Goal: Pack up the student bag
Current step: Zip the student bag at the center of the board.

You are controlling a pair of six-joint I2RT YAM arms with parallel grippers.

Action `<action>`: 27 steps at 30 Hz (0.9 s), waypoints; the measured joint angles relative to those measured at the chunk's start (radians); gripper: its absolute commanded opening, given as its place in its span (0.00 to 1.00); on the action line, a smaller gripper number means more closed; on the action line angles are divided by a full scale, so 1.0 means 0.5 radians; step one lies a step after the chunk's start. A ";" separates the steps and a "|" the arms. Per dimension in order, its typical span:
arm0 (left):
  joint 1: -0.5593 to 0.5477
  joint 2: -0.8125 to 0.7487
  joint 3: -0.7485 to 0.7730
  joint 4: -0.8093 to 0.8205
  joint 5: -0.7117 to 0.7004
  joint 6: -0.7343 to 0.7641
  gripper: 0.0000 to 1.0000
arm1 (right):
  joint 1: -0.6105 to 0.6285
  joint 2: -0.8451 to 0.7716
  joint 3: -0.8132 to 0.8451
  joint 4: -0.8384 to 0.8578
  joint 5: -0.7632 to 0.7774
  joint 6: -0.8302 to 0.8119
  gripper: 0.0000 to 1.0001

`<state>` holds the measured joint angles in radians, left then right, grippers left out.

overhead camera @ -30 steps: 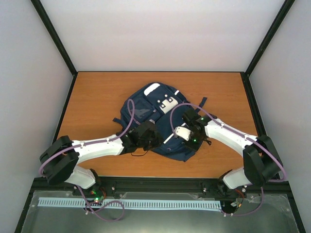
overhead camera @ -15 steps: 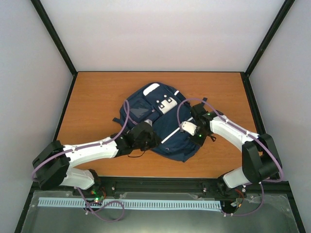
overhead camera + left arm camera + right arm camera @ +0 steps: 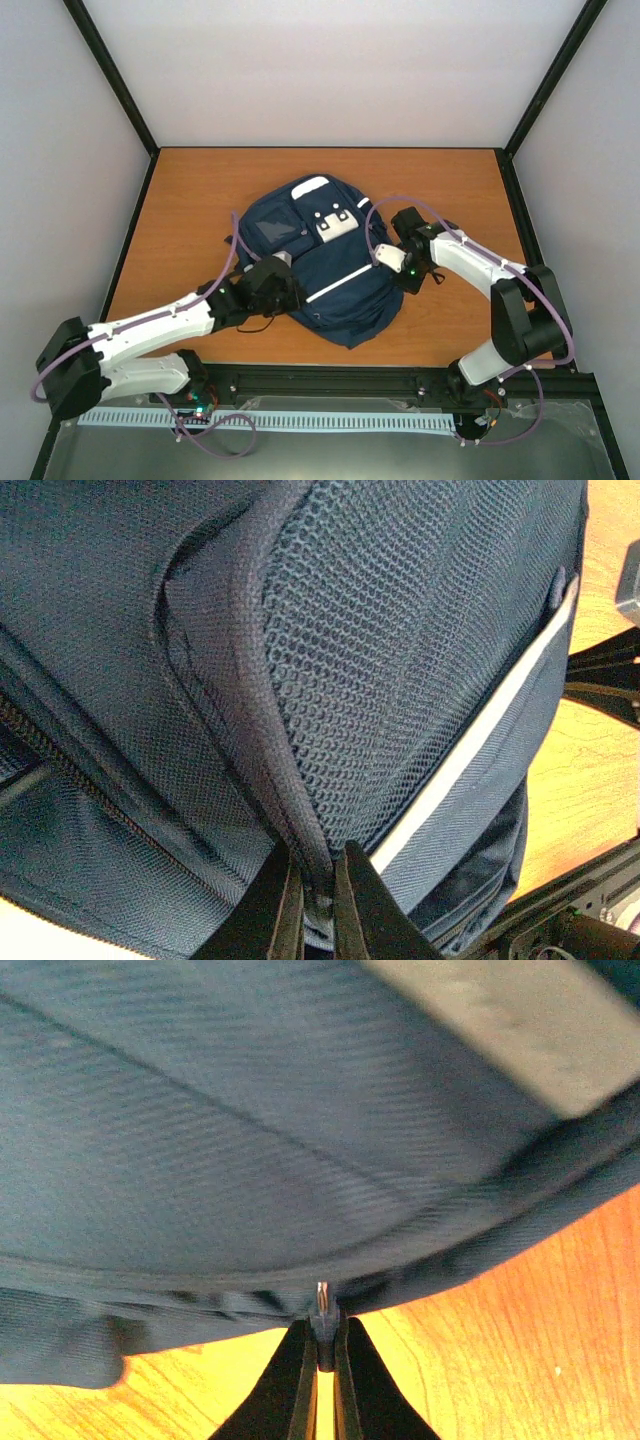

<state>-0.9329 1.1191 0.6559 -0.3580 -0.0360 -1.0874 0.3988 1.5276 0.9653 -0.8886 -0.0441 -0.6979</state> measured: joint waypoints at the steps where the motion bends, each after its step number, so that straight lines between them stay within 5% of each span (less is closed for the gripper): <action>1: 0.027 -0.028 0.000 -0.039 0.017 0.030 0.01 | 0.000 0.008 0.010 -0.004 -0.011 -0.004 0.03; 8: 0.378 -0.081 0.034 -0.261 0.229 0.326 0.01 | 0.008 0.103 0.133 0.003 -0.115 -0.042 0.03; 19: 0.961 0.340 0.417 -0.491 0.362 0.788 0.03 | 0.196 0.142 0.244 0.056 -0.167 0.046 0.03; 23: 1.192 0.475 0.520 -0.510 0.405 0.863 0.47 | 0.408 0.129 0.247 0.084 -0.157 0.163 0.03; 27: 1.273 0.432 0.626 -0.542 0.251 0.860 0.57 | 0.513 0.126 0.256 0.040 -0.166 0.254 0.03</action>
<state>-0.2966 1.3350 0.9688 -0.6289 0.0895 -0.6575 0.6556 1.5906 1.0931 -0.8688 -0.1268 -0.5709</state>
